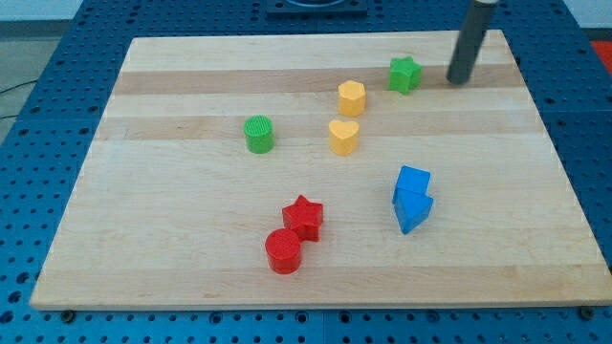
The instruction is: Place the green star towards the top right of the green circle
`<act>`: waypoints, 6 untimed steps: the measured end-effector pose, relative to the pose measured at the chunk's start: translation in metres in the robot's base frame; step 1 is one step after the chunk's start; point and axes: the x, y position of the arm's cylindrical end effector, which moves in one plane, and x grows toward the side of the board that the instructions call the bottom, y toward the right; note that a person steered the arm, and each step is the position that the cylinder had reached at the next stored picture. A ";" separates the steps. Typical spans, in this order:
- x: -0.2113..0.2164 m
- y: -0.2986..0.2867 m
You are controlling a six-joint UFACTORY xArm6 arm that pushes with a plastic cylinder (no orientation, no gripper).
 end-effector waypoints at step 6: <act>-0.024 -0.232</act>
